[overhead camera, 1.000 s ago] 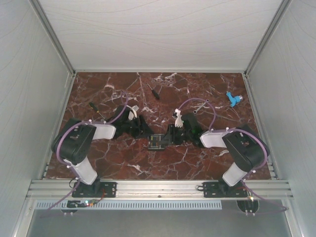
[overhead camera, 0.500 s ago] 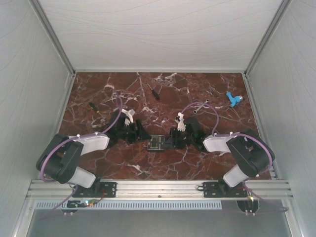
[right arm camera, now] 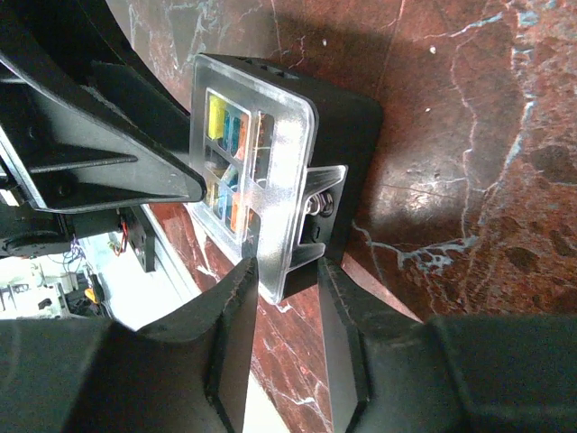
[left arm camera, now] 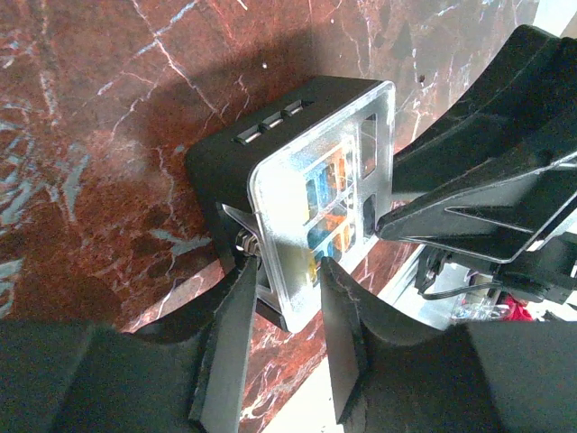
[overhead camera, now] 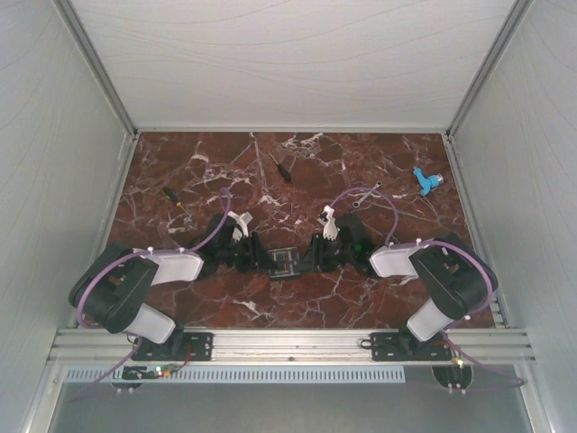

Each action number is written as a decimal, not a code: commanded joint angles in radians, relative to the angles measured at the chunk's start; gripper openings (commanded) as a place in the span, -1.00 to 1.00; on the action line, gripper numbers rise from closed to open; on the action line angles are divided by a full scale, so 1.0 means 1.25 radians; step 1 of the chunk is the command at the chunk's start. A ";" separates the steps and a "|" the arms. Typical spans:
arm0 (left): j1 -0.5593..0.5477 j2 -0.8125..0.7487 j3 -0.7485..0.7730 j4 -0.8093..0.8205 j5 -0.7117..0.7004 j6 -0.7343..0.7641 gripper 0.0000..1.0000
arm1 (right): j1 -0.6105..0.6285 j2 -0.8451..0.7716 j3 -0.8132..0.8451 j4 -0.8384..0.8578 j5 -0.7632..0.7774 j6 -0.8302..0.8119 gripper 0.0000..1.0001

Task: Snap on the fuse box
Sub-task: Close the fuse box cover on the fuse box base.

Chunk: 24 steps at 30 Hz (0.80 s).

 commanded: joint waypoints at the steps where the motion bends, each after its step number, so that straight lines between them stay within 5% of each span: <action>1: -0.011 -0.005 -0.009 0.012 0.002 -0.009 -0.30 | 0.003 0.028 -0.001 -0.020 0.017 -0.009 -0.46; 16: 0.002 0.058 -0.036 0.077 0.012 -0.028 -0.30 | 0.118 0.144 0.108 -0.268 0.212 -0.096 -0.66; 24: 0.007 -0.110 -0.071 0.034 -0.014 -0.049 0.07 | 0.118 0.104 0.107 -0.243 0.202 -0.076 -0.66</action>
